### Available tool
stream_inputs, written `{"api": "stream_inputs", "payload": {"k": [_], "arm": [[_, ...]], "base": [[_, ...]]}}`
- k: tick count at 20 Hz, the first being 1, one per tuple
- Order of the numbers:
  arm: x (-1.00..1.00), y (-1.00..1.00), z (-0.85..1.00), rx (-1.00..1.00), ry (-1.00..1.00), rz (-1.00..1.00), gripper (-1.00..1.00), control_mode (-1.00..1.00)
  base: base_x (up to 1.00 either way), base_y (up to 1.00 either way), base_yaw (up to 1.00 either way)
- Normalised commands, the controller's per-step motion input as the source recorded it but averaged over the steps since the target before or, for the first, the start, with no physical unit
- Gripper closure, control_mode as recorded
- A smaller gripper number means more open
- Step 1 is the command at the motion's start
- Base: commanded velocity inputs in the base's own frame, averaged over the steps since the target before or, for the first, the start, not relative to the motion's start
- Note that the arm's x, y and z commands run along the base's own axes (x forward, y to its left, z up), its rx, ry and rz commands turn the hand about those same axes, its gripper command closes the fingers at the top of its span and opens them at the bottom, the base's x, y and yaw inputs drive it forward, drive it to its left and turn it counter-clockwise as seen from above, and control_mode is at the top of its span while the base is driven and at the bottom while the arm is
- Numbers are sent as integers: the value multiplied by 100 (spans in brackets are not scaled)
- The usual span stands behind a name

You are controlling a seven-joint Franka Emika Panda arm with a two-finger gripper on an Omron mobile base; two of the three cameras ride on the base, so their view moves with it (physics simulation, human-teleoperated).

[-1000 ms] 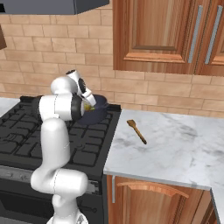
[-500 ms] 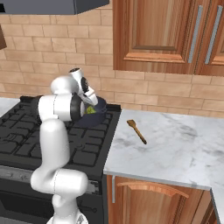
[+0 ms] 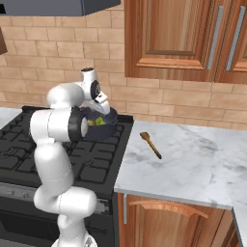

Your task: Put the squash and broccoli in the pot. Retrieve the spatula and lightly stir the vegetables in the pot.

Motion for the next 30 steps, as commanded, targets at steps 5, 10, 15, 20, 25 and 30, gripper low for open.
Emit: {"api": "stream_inputs", "payload": {"k": [5,10,15,20,25,30], "arm": [[-100,-17,20,0,0,26,-100,-100],[-100,-27,6,0,-2,36,-100,-100],[-97,-42,3,0,-1,39,-100,-100],[-69,-51,1,-5,0,38,-100,-100],[-57,-49,0,-10,0,31,-100,-100],[-20,-44,-1,-17,-1,19,-100,-100]], "base": [[0,0,0],[0,0,0],[0,0,0],[0,0,0],[0,0,0],[0,0,0]]}}
